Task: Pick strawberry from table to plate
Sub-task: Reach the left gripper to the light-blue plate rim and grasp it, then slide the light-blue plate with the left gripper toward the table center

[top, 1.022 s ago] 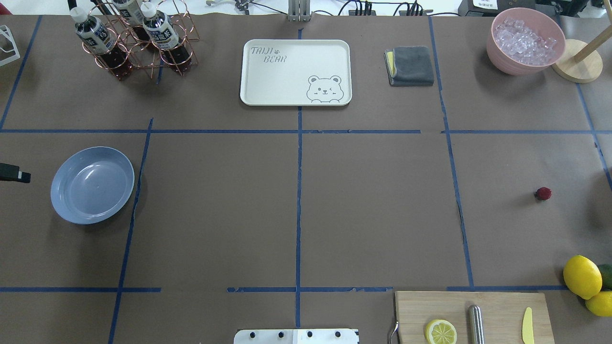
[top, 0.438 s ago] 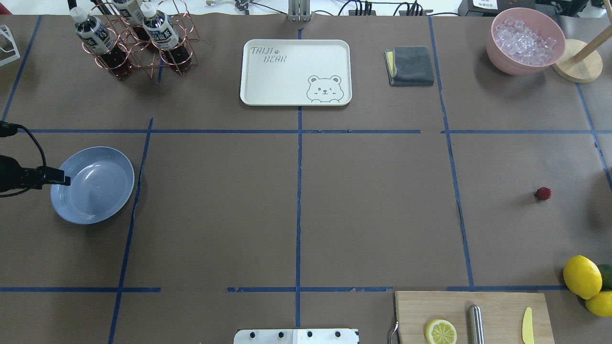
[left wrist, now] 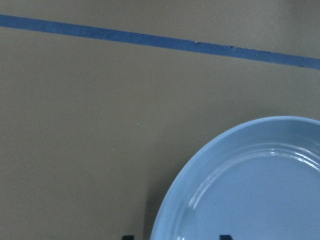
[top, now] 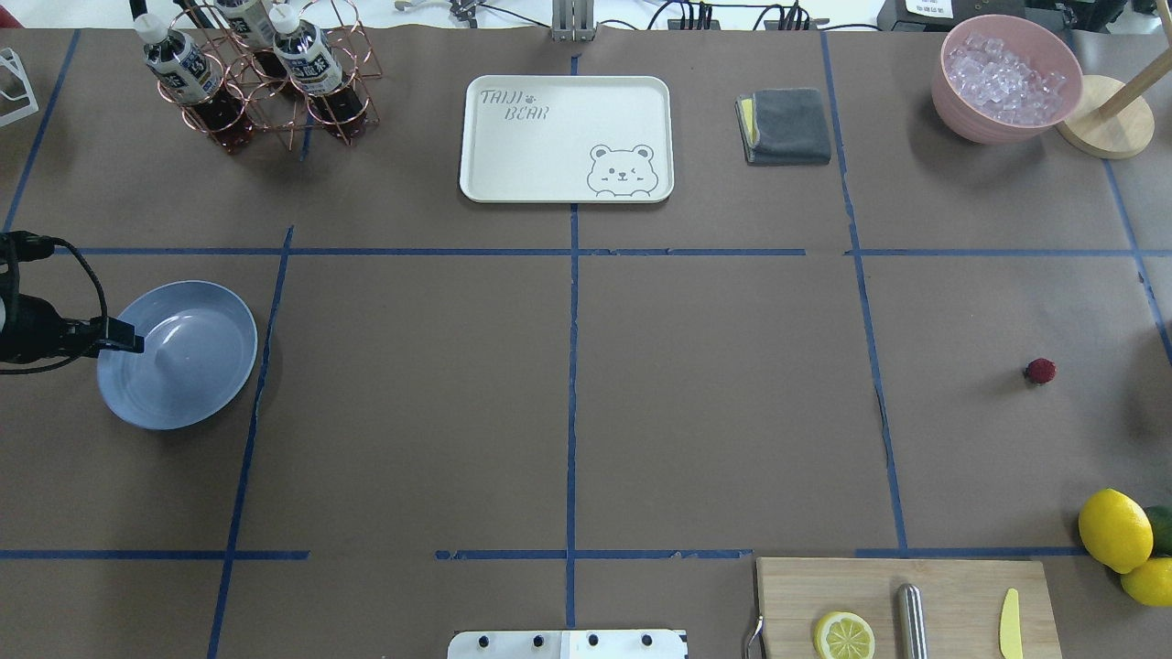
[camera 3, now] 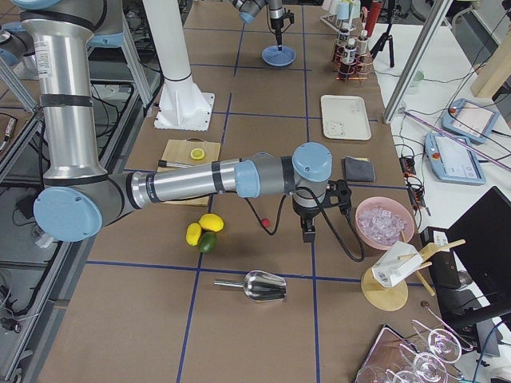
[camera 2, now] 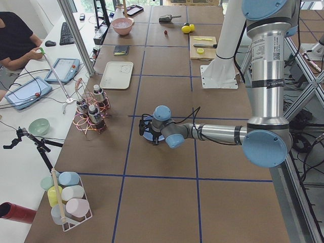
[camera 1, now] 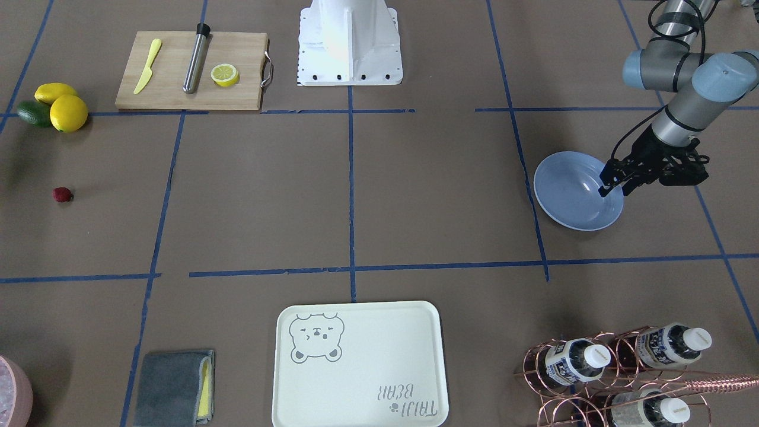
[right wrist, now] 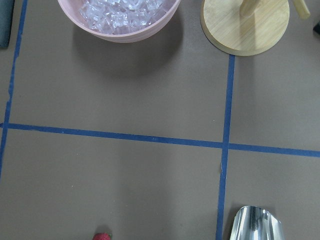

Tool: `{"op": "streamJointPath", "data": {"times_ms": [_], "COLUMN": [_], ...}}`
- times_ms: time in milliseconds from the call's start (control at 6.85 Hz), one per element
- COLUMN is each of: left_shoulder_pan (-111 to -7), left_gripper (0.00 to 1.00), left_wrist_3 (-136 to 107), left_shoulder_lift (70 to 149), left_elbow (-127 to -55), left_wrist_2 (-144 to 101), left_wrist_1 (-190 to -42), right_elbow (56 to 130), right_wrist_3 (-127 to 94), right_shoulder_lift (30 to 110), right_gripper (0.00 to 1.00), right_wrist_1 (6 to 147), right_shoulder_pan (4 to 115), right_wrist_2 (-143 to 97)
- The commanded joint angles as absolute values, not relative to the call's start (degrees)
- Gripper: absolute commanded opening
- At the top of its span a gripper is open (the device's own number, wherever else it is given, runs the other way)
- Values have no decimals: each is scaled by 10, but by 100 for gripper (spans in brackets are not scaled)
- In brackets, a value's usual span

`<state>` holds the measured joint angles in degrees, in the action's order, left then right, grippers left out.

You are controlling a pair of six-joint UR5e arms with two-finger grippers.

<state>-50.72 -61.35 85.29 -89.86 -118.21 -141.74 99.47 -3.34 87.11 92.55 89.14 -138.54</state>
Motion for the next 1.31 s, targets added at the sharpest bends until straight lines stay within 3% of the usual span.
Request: {"op": "streamJointPath", "data": {"times_ms": [0,146,292,876,1168], "left_shoulder_pan": [-506,-506,-507,-564,-556], "left_gripper": [24,6,0,0,0], "left_wrist_3": [-613,-611,-609,-615,-785], "left_shoulder_lift": [853,853,850,833,919], "left_elbow": [-896,-896,-898,-1001,-1009], "left_wrist_2": [-1179,-1179,-1180,-1285,-1274], "left_wrist_1": [-1418,-1418,-1417,-1402,-1399], "right_elbow": [995,995,995,997,998], "right_wrist_3": [-33,-33,-33,-33,-33], "right_shoulder_lift": [871,871,871,871,871], "right_gripper": [100,100,100,100,100], "right_wrist_1": [925,925,925,925,925], "right_shoulder_pan": [892,891,892,892,892], "right_wrist_2": [-1386,-1385,-1385,-1386,-1386]}}
